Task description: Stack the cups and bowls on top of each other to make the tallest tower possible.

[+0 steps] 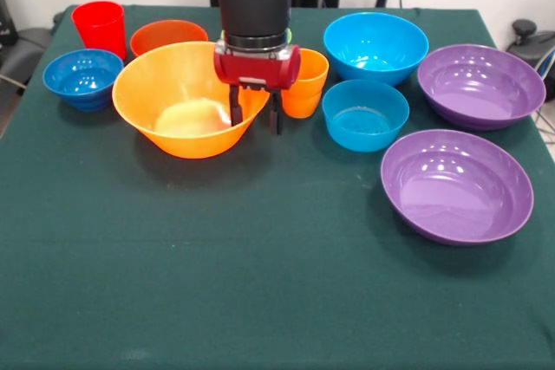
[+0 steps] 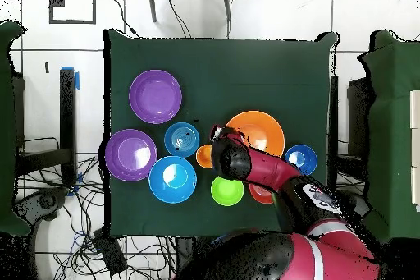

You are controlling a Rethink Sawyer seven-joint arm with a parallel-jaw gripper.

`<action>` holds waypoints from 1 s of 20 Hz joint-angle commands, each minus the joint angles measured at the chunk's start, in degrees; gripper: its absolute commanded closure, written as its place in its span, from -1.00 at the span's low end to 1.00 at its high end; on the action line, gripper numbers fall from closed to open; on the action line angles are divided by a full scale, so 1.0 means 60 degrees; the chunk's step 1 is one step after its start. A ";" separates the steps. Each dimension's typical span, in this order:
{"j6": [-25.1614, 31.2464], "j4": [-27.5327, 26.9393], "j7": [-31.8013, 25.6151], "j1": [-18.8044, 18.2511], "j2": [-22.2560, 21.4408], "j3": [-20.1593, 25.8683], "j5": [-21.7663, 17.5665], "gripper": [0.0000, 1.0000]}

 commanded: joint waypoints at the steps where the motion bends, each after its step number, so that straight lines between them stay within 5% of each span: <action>1: -0.0552 -0.0634 0.0870 0.0104 0.0836 0.0681 -0.0748 -1.00; 6: -0.0828 -0.0829 0.0931 0.0228 0.1033 0.0542 -0.0819 -1.00; 19: 0.0202 -0.1046 0.0678 0.0378 0.0949 0.0309 -0.0528 -1.00; 20: 0.0329 -0.1059 0.0680 0.0378 0.0947 0.0297 -0.0466 1.00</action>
